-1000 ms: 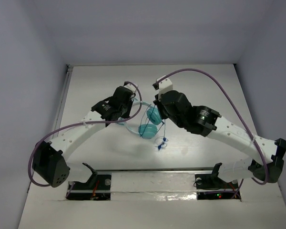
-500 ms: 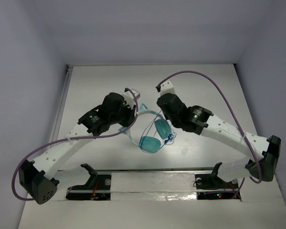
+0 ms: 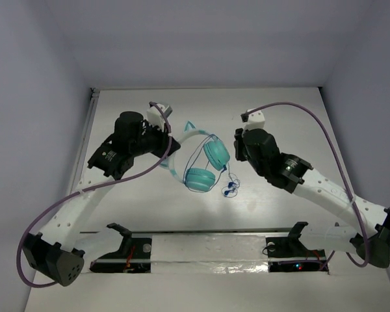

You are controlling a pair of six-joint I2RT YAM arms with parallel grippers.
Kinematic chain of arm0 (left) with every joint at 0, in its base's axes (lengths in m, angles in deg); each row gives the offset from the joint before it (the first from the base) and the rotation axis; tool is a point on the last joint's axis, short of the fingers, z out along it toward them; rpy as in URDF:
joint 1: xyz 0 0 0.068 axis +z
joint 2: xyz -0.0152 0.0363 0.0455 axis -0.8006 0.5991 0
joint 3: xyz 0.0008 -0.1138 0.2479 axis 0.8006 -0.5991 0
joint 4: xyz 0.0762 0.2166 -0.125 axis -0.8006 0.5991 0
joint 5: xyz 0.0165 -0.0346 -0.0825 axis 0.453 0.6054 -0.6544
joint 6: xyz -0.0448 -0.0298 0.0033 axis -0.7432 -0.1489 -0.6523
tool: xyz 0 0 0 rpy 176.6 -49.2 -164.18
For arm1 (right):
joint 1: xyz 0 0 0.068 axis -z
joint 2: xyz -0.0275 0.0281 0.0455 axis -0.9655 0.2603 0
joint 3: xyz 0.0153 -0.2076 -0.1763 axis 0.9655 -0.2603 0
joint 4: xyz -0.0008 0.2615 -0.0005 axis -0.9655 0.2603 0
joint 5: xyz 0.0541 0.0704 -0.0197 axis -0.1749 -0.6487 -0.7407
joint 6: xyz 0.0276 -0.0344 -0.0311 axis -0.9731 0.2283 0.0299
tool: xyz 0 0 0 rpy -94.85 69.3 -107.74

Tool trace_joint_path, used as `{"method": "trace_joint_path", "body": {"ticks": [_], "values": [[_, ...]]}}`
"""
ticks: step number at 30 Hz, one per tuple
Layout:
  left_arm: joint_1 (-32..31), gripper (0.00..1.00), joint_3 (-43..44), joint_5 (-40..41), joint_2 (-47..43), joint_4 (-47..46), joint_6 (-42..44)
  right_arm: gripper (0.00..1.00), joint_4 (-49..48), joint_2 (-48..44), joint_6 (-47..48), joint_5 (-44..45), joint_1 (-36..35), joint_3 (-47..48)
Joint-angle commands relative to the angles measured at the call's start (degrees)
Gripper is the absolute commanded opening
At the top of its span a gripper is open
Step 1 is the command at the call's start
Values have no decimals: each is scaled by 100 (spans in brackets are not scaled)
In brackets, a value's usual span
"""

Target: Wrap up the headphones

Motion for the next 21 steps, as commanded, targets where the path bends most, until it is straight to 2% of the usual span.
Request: {"method": "trace_joint_path", "body": {"ticks": [1, 4, 6, 11, 13, 14, 15, 17, 21], "values": [[110, 0, 572, -966, -209, -740, -395, 28, -1441, -313, -8, -1011, 131, -426], [162, 0, 845, -1124, -121, -828, -553, 38, -2161, -357, 28, -1435, 193, -734], [162, 0, 1055, -1143, -59, -864, -650, 44, -2295, -235, 28, -1550, 263, -788], [416, 0, 1670, -861, 169, -741, -869, 45, -2980, -84, -183, -1621, 263, -1146], [487, 0, 2039, -879, 231, -732, -949, 40, -3227, -181, -394, -1542, 316, -1349], [540, 0, 2188, -896, 335, -723, -984, 34, -3262, -251, -464, -1481, 316, -1516], [540, 0, 2512, -905, 406, -697, -1045, 16, -3271, -287, -534, -1428, 316, -1578], [540, 0, 2874, -888, 643, -556, -1089, 1, -3245, -348, -701, -1139, 316, -1684], [540, 0, 3594, -984, 934, -512, -1265, 0, -3262, -646, -808, -1137, 316, -2026]]}}
